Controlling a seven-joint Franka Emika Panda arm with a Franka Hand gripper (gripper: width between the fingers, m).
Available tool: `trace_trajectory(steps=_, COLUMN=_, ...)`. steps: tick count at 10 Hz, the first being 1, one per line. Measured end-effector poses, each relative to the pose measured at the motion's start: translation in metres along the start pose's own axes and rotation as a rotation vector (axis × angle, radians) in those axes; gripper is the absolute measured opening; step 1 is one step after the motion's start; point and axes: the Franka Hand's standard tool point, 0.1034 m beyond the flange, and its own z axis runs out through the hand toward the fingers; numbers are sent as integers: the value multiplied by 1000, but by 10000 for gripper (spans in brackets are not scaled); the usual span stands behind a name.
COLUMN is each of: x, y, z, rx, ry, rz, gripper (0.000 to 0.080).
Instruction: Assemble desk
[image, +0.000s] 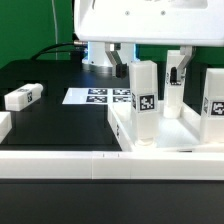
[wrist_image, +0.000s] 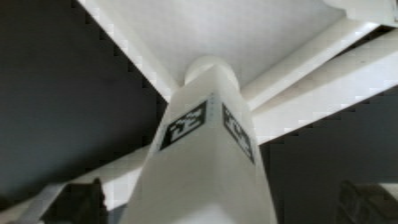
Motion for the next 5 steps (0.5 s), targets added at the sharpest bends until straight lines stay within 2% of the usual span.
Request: trace_trajectory(steps=5, x=1, y=0, z=0, rx=-2, ry=1, rz=-367, gripper=649)
